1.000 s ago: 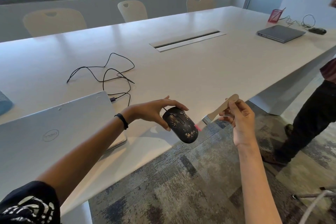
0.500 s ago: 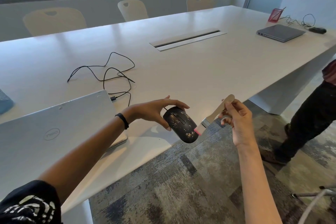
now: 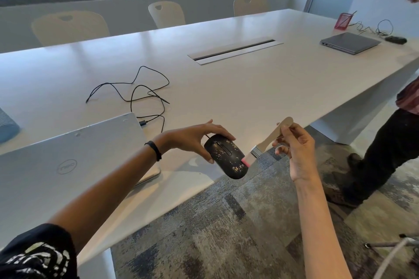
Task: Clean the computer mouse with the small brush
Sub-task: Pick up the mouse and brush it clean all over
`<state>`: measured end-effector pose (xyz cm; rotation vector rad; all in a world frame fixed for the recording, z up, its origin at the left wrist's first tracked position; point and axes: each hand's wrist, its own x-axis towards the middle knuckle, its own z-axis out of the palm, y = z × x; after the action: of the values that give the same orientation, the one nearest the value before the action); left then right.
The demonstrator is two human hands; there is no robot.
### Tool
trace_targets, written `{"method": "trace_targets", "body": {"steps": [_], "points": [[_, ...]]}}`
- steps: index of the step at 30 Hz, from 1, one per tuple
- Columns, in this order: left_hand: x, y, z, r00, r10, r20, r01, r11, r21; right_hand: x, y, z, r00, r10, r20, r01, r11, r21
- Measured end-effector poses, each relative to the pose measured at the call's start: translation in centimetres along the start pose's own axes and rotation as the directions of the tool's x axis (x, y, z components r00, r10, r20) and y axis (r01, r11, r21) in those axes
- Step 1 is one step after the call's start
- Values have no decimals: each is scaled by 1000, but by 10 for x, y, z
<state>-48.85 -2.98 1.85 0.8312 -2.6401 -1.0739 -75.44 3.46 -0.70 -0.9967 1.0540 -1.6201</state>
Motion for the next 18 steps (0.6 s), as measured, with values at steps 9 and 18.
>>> {"method": "trace_targets", "body": {"steps": [9,18], "points": [[1,-1,0,1000,-3,-4,3,1000,3,0,3,0,1000,-2,-7,2,1000,0],[2,-1,1,1000,-7,-2,7,1000,0,0,4,-1,1000,5,18,-5,1000,-8]]}}
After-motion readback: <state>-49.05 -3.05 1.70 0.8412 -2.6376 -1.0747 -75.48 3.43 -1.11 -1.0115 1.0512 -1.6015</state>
